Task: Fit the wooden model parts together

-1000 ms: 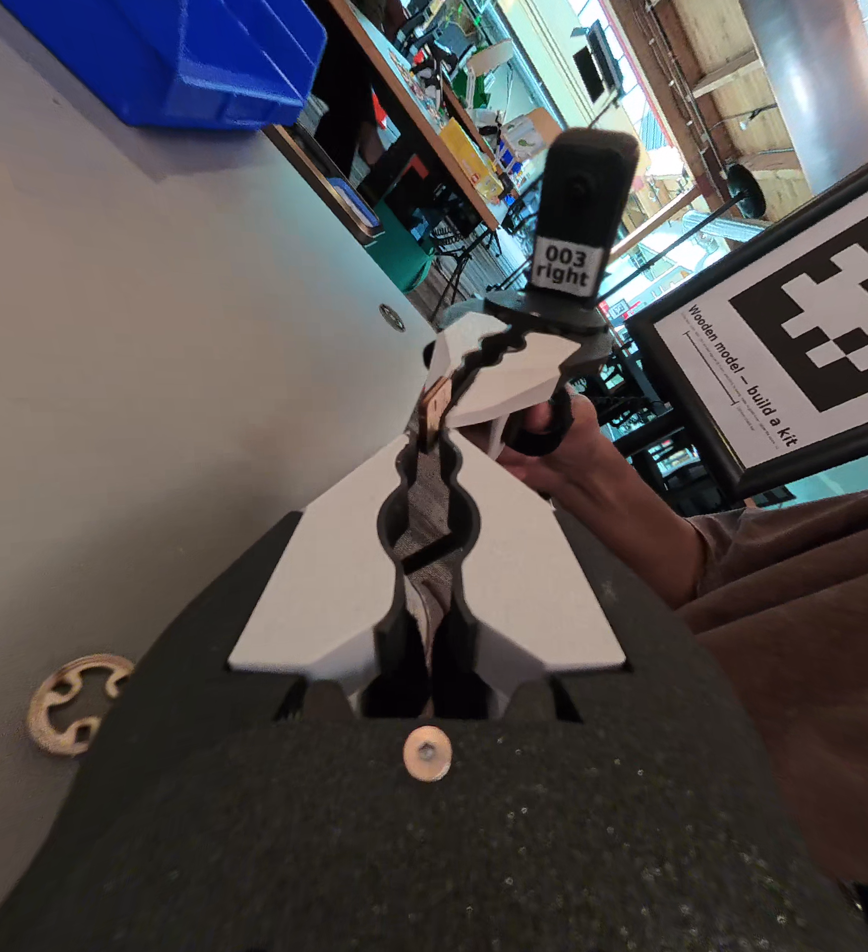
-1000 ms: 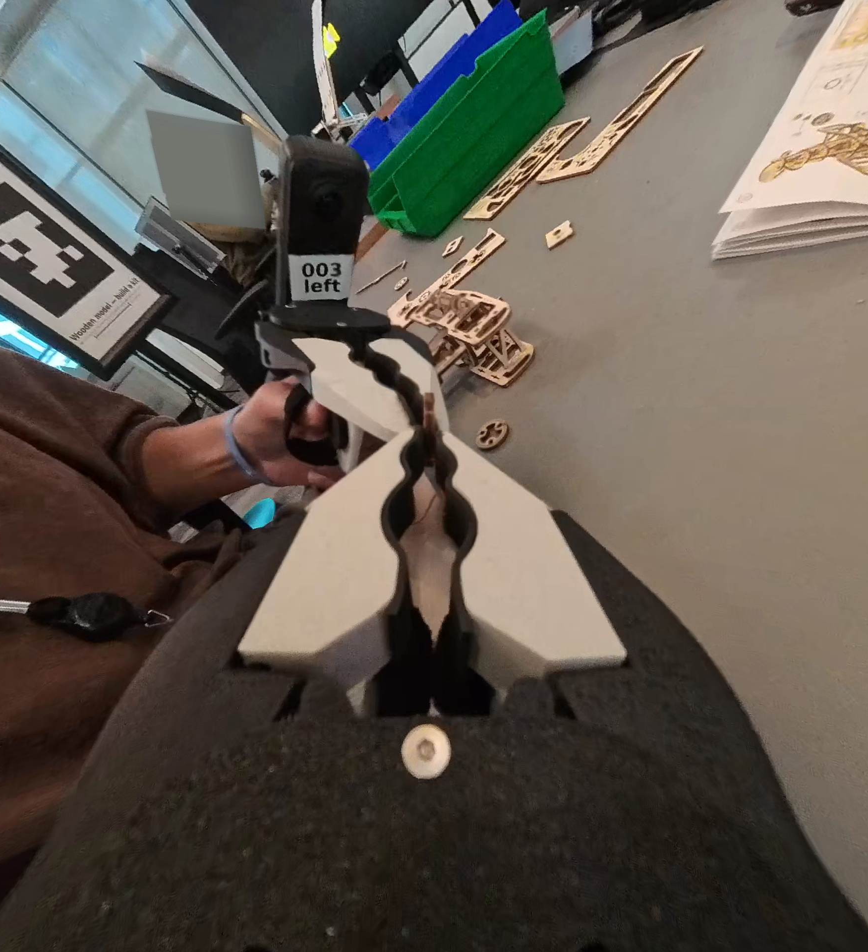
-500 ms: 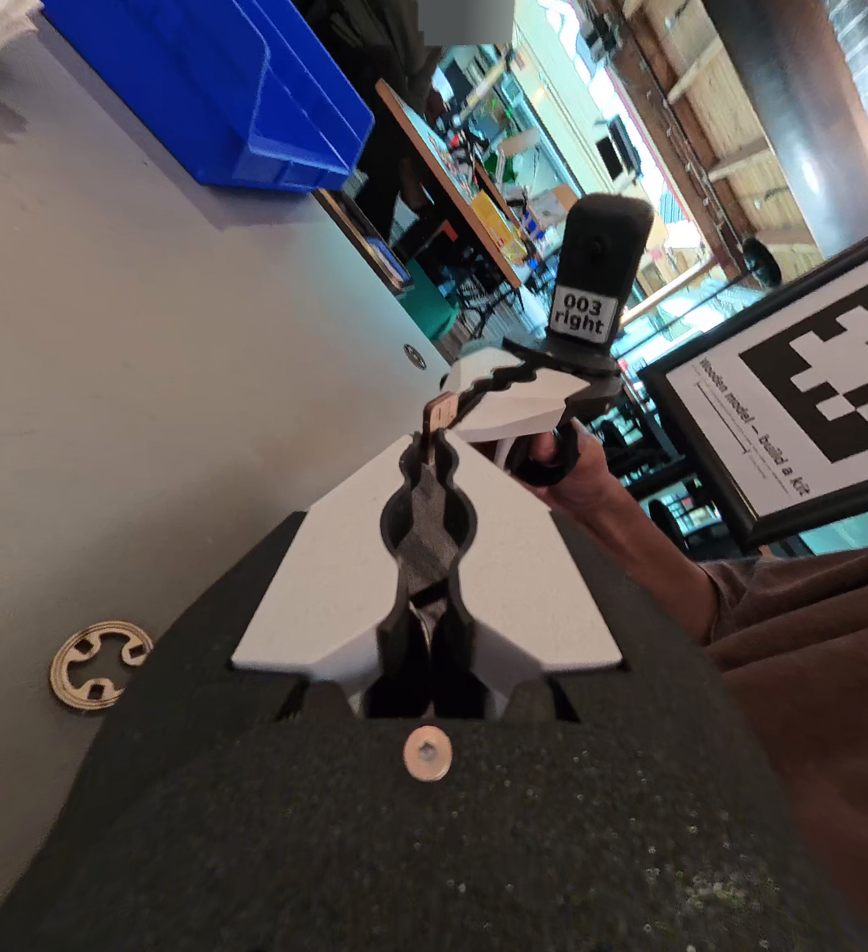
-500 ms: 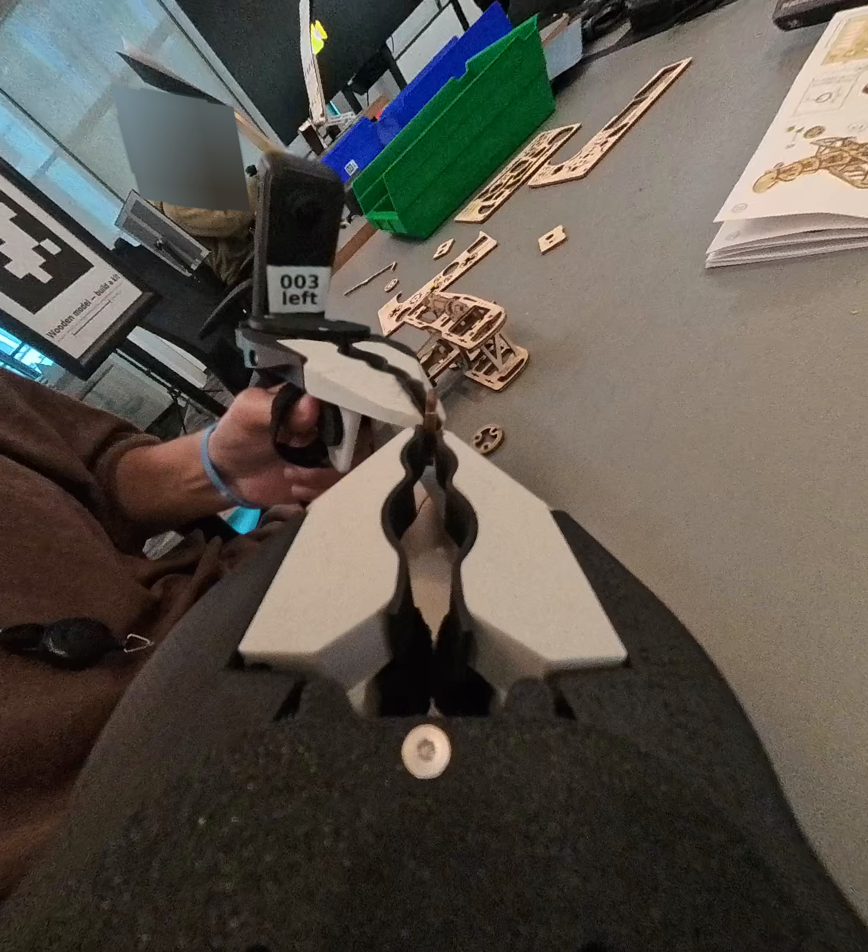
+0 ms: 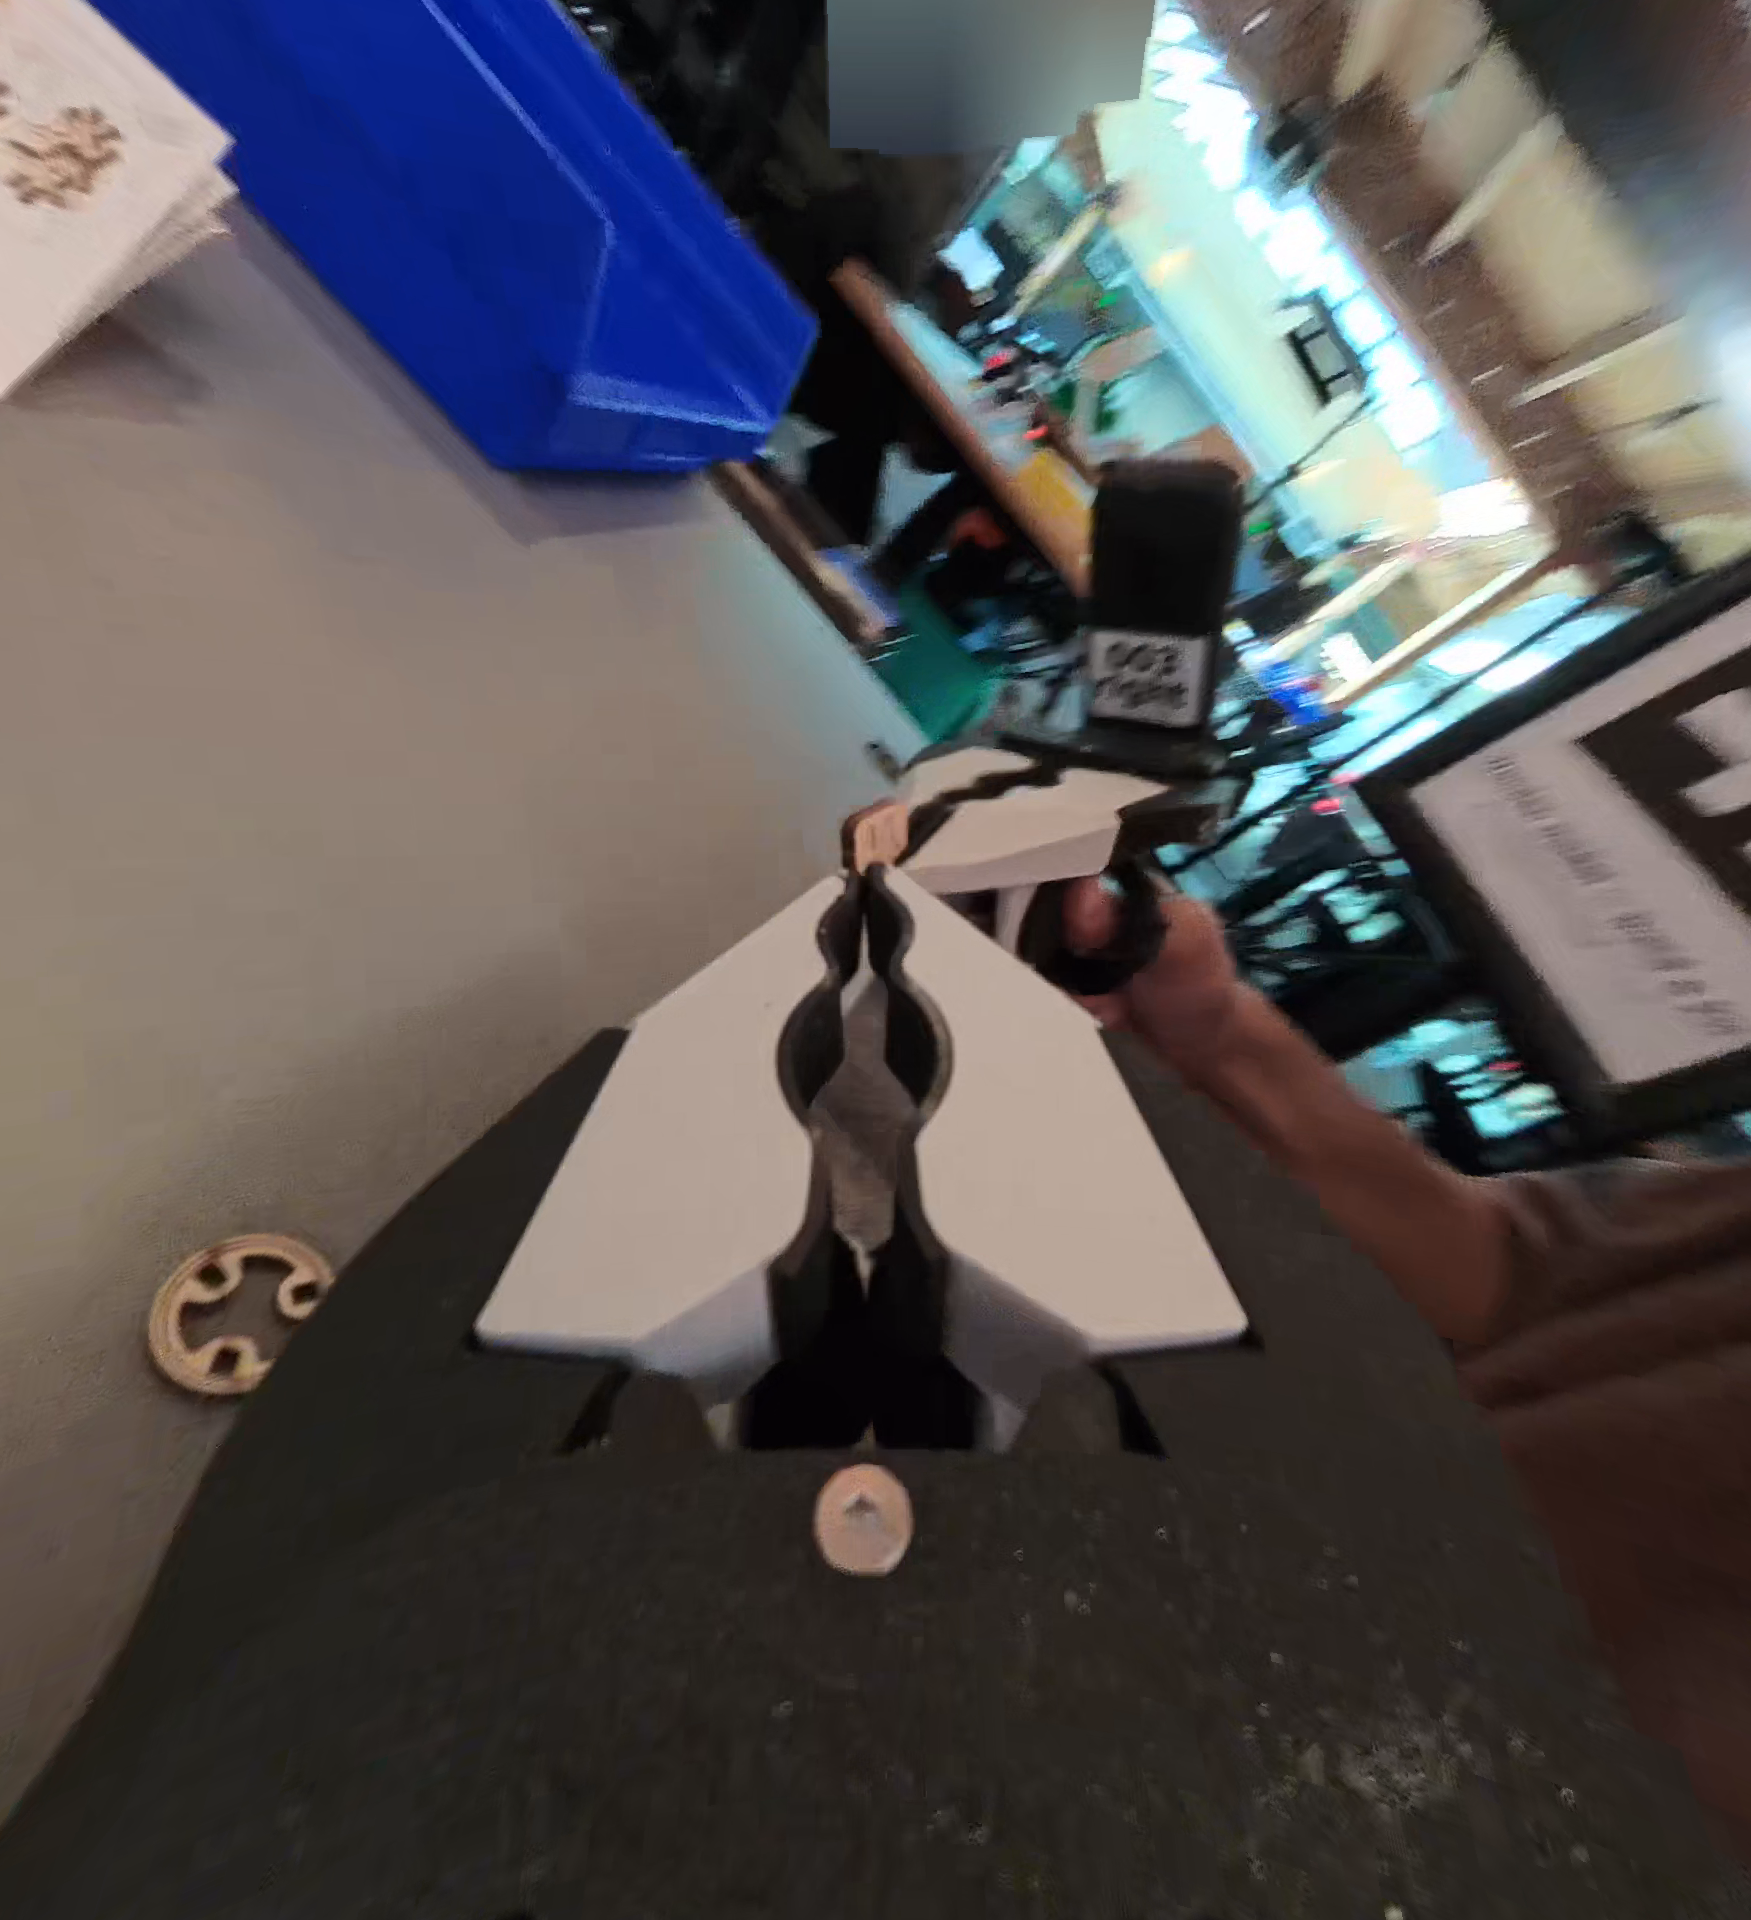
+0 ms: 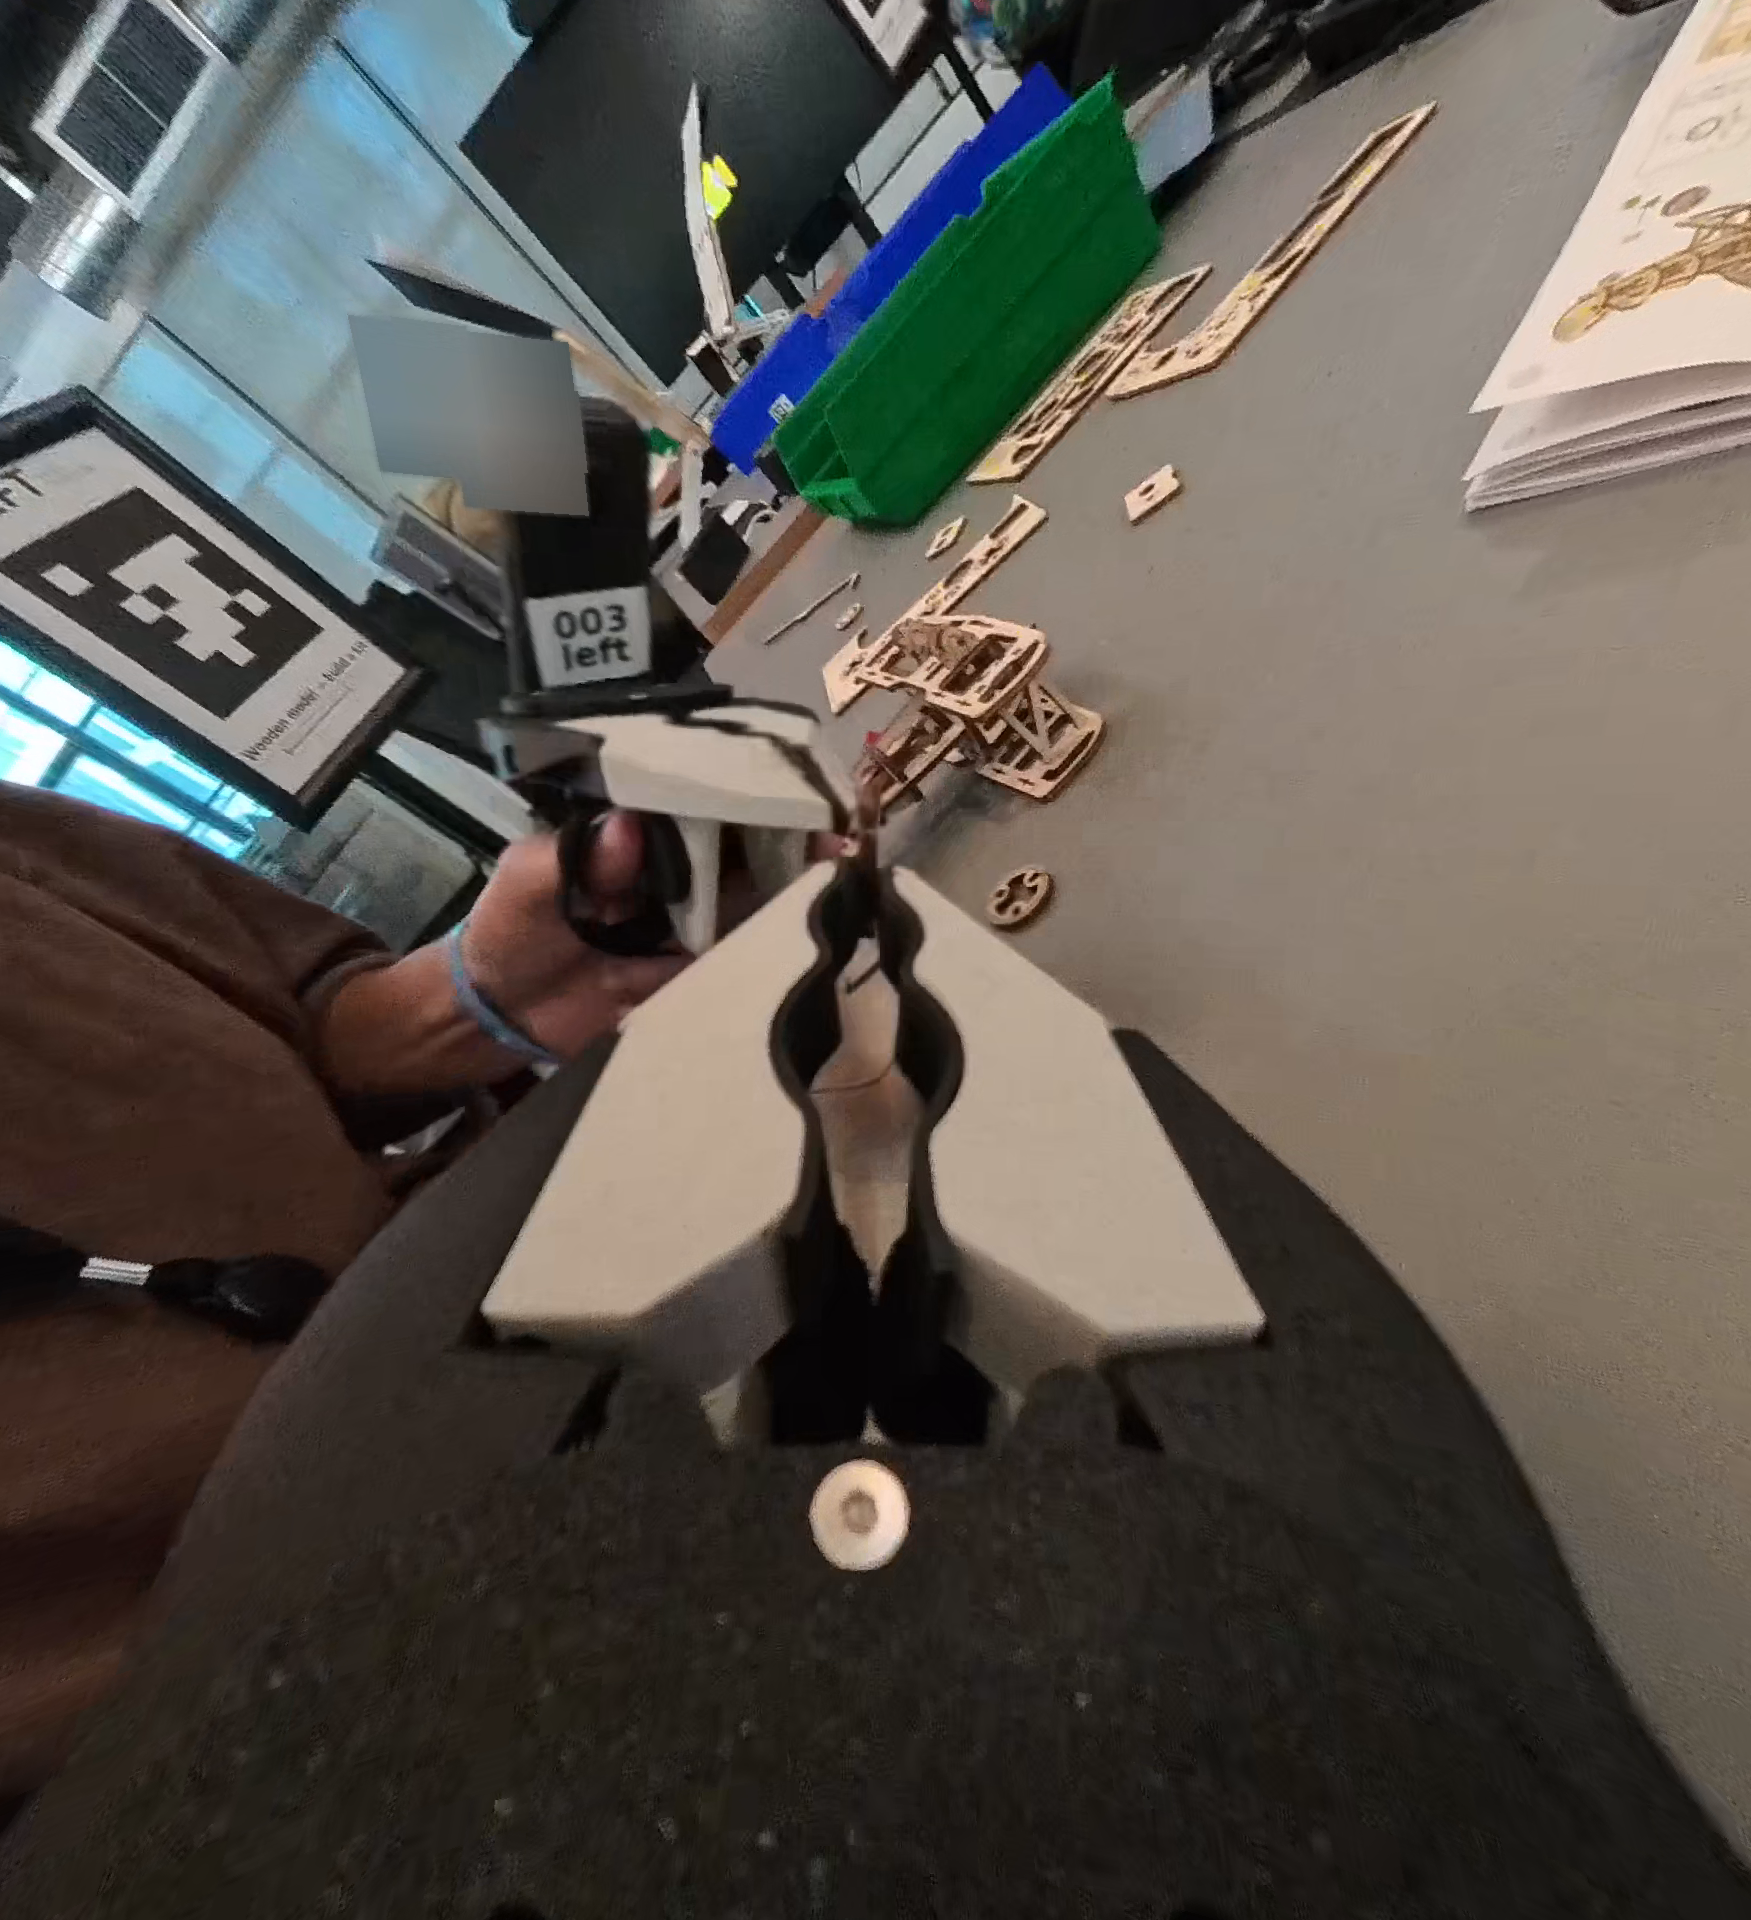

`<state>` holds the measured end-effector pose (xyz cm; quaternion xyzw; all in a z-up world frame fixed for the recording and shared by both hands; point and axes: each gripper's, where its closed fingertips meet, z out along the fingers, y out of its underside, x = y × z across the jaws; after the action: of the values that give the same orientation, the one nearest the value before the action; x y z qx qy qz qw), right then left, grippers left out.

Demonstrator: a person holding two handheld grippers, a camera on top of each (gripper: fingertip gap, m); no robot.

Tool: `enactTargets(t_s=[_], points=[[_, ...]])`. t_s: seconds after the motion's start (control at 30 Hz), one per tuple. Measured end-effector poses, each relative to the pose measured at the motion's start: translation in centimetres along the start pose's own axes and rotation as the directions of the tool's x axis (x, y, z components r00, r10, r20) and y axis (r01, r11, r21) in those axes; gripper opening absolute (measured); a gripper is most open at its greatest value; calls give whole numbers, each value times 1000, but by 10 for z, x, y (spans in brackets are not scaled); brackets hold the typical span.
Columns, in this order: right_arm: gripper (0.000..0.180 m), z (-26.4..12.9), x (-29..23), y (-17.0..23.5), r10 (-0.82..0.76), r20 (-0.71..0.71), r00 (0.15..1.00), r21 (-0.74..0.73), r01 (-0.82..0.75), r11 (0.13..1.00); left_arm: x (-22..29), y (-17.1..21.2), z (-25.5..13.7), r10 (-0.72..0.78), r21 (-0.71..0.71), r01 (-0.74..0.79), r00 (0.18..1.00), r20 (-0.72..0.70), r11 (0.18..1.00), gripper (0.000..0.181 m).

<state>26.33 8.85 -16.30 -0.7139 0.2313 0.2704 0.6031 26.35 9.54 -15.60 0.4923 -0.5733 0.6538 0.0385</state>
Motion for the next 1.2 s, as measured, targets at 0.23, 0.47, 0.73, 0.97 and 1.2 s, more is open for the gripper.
enactTargets(t_s=[0.23,0.47,0.73,0.97,1.2], points=[[2,4,-16,-3,12,91,996,6,-13,1000,14,3,-9,0,-103,-20,983,-183,994,0],[1,3,-16,-2,18,98,995,3,-19,1000,14,0,-9,-26,-101,4,976,-216,995,0],[1,3,-19,-3,28,120,992,5,-28,1000,11,-1,-10,-34,-87,16,976,-215,996,5],[1,5,-18,-3,26,113,993,3,-27,1000,13,-1,-9,-31,-86,12,974,-226,996,2],[2,8,-15,0,7,65,998,-17,-6,1000,9,2,-8,45,-107,-62,987,-153,992,1]])
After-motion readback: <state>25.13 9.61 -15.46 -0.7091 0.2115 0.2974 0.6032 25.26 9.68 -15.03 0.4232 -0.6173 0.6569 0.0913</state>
